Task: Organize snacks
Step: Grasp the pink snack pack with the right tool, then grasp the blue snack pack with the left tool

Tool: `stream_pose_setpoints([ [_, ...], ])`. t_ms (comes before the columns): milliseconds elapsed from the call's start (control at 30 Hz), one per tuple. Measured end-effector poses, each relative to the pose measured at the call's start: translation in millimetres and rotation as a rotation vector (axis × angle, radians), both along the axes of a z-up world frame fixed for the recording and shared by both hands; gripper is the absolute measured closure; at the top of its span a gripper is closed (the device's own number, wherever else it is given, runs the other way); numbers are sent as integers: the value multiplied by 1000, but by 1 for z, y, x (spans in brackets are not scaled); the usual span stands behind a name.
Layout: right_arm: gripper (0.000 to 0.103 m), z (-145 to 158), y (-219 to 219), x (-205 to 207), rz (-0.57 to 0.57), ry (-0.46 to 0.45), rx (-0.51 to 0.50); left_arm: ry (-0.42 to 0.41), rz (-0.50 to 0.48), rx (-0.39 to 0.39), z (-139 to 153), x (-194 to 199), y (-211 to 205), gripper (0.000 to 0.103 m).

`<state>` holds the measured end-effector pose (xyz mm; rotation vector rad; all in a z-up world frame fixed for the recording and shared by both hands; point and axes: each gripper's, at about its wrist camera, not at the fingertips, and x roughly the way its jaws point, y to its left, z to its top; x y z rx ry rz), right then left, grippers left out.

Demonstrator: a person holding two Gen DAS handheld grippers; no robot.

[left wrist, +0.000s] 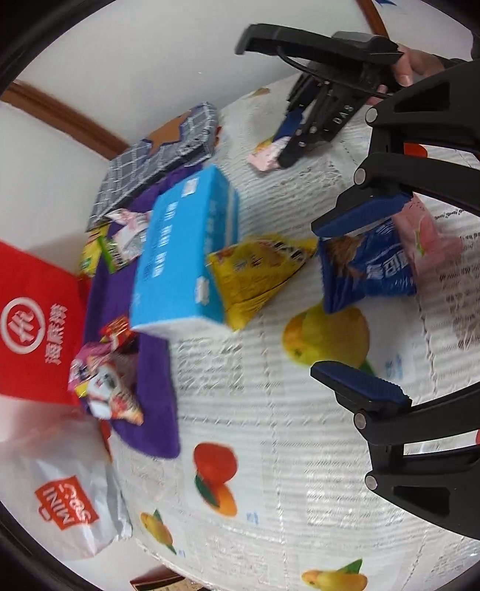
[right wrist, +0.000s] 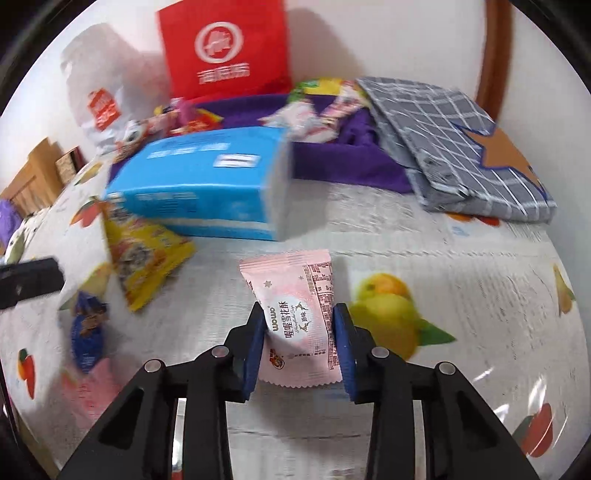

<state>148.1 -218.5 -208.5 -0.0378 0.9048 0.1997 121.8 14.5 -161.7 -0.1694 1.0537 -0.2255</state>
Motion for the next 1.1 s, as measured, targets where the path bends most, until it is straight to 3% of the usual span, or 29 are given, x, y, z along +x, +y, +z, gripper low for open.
stream_pose_setpoints([
  [167,66,-4,-4,-5,5,-37,8,70,-13,8,-19,-4,-17,35],
  [300,64,-6,-6,-6,6,-43,18,31,-11,88,-24,-9,-33,37],
  [367,63,-6,-8,-5,5,-41,34,12,-13,140,-26,-10,-39,43],
  [433,63,-6,-8,-4,4,-39,46,-15,-18,209,-27,-11,-44,57],
  [500,63,-6,-8,-4,3,-39,50,-25,-25,212,-26,-11,-41,62],
  [800,63,-5,2,11,23,-44,15,-67,82,245,-29,17,5,60],
  [967,61,-6,2,16,23,-39,37,-171,97,271,-33,13,4,59],
  [1100,58,-7,6,16,29,-41,10,-179,101,256,-33,12,4,59],
])
